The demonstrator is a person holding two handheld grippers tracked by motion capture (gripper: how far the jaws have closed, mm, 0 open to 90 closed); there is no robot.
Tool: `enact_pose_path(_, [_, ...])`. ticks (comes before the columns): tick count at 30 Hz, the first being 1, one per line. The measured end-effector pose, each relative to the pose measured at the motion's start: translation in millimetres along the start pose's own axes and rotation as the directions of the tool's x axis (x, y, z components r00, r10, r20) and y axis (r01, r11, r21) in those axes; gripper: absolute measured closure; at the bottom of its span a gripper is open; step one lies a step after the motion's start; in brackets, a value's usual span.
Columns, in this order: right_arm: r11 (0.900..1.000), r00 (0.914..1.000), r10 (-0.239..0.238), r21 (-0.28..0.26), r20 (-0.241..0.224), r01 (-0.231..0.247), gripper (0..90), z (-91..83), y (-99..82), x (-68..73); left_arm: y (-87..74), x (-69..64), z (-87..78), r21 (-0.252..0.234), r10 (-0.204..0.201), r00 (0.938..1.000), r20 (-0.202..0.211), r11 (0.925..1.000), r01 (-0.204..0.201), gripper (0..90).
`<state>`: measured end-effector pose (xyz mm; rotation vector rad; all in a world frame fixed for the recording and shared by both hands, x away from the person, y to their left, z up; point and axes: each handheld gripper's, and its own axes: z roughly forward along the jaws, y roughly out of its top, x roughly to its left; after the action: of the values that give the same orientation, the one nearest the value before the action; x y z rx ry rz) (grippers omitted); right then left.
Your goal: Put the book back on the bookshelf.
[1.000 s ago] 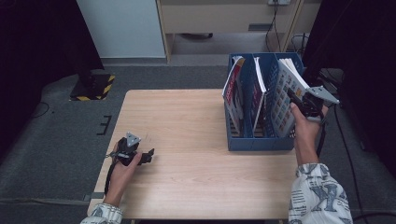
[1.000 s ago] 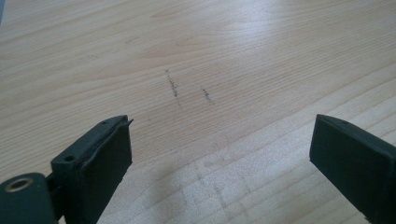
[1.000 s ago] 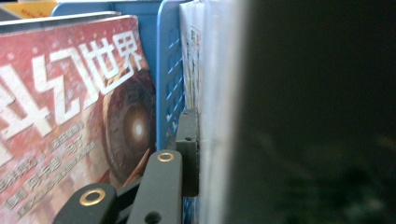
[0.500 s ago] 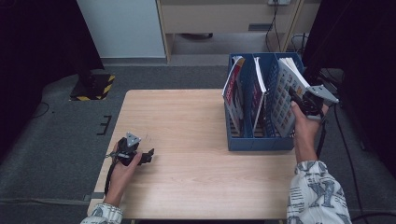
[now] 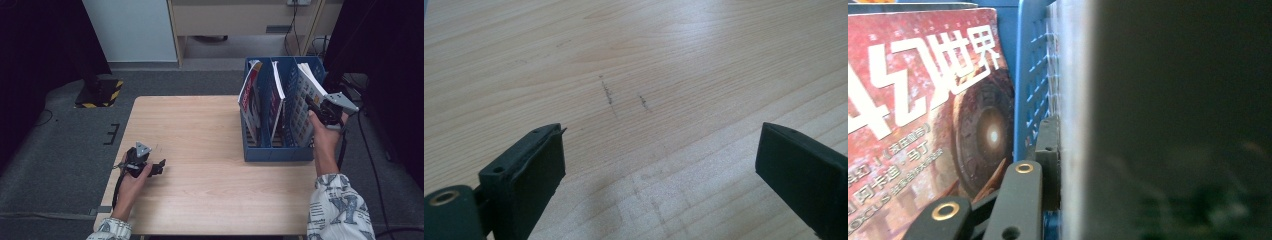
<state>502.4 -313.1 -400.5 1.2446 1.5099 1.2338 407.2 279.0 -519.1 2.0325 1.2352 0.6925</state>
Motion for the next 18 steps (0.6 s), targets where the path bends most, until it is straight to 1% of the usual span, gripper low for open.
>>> enact_pose_path(2, [1.0000, 1.0000, 0.003, -0.001, 0.000, -0.003, 73.1, -0.2, -0.4, 0.5, 0.1, -0.2, -0.1, 0.000, 0.000, 1.0000, 0.000, 1.0000, 0.000, 5.3])
enact_pose_path(3, [1.0000, 1.0000, -0.004, -0.002, 0.007, 0.004, 73.2, -0.3, -0.8, 1.5, 0.2, -0.4, -0.3, -0.001, 0.000, 1.0000, 0.000, 1.0000, 0.000, 5.3])
enact_pose_path(7, [0.9998, 0.9997, -0.019, -0.003, 0.014, 0.019, 73.3, 0.2, 0.7, 3.4, 0.7, 0.0, -1.3, -0.005, 0.000, 1.0000, 0.000, 1.0000, 0.000, 5.3])
enact_pose_path(9, [0.9996, 0.9994, -0.028, 0.007, 0.022, 0.028, 73.3, 2.0, 4.2, 1.8, 0.4, 0.6, -0.8, -0.003, -0.004, 1.0000, -0.001, 1.0000, 0.004, 5.3])
enact_pose_path(12, [0.9995, 0.9989, -0.032, 0.007, 0.033, 0.032, 73.3, 3.4, 6.6, 0.0, 0.5, 0.4, -0.8, -0.004, -0.004, 1.0000, 0.000, 1.0000, 0.004, 5.3])
enact_pose_path(15, [0.9994, 0.9984, -0.030, -0.015, 0.047, 0.031, 73.4, 3.7, 9.6, -2.5, 0.7, 0.7, -1.1, -0.007, -0.006, 1.0000, 0.001, 1.0000, 0.006, 5.3])
enact_pose_path(18, [0.9990, 0.9975, -0.043, -0.011, 0.056, 0.043, 73.3, 4.1, 9.4, -2.0, 0.7, 0.9, -0.8, -0.008, -0.007, 1.0000, 0.000, 0.9999, 0.007, 5.3])
